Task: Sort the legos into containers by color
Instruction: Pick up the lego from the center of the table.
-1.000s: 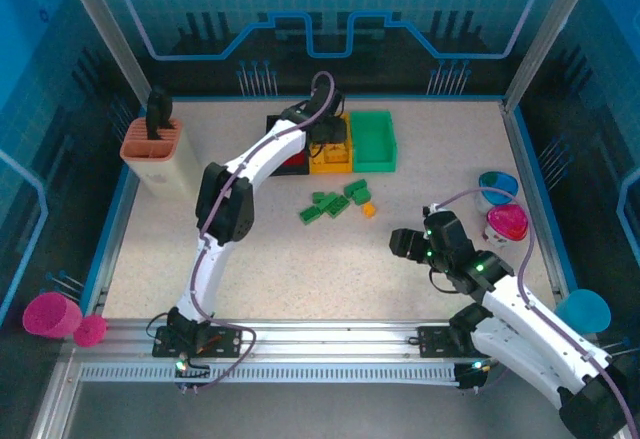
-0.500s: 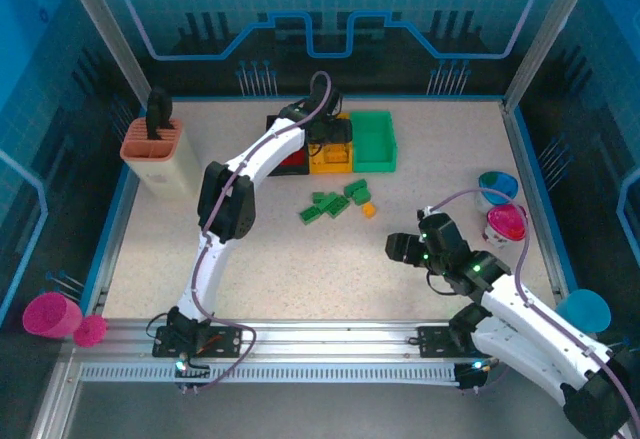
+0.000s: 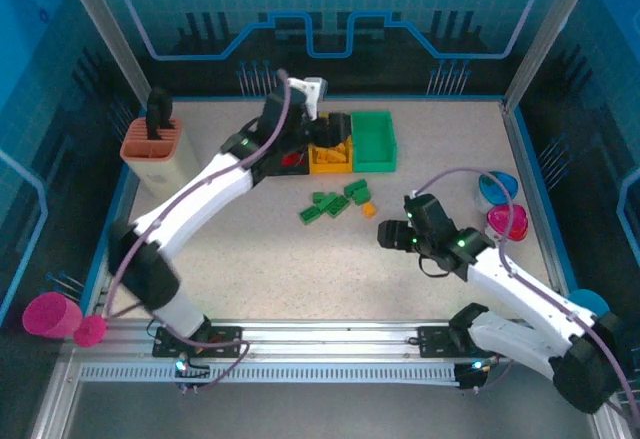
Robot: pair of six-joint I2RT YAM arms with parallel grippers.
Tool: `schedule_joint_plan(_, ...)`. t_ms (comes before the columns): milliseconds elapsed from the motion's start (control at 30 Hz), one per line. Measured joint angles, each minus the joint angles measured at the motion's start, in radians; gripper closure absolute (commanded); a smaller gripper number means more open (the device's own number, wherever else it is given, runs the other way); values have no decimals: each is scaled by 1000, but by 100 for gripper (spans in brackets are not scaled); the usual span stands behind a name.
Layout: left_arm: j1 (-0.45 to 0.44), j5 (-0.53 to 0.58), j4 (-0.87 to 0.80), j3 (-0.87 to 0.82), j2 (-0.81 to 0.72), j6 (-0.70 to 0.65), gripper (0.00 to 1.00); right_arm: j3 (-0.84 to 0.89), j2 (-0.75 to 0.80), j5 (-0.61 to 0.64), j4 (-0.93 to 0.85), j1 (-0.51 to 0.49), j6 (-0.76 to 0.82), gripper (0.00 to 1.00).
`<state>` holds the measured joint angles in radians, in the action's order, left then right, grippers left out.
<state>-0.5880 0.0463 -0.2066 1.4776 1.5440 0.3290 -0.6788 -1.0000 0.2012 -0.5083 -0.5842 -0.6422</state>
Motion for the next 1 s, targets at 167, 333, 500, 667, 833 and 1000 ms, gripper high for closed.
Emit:
schedule_joint_plan(167,-31,-6,143,-269,-237,-8,29,-138,-190,-11,-7,2,66,22)
schedule_joint_plan(333,-95,35,156,-510,-383,-7,30,-284,-373,-27,-27,3,131,29)
schedule_joint_plan(500,-171,82,136,-698,-507,21,30,-395,-540,-18,-50,9,188,43)
schedule_joint_plan(667,-217,130,99,-825,-582,72,31,-435,-661,6,-63,15,225,47)
schedule_joint_plan(833,-248,159,79,-918,-648,127,32,-480,-747,34,-79,18,244,47)
schedule_joint_plan(1000,-270,171,76,-946,-655,156,32,-523,-793,45,-79,19,259,48)
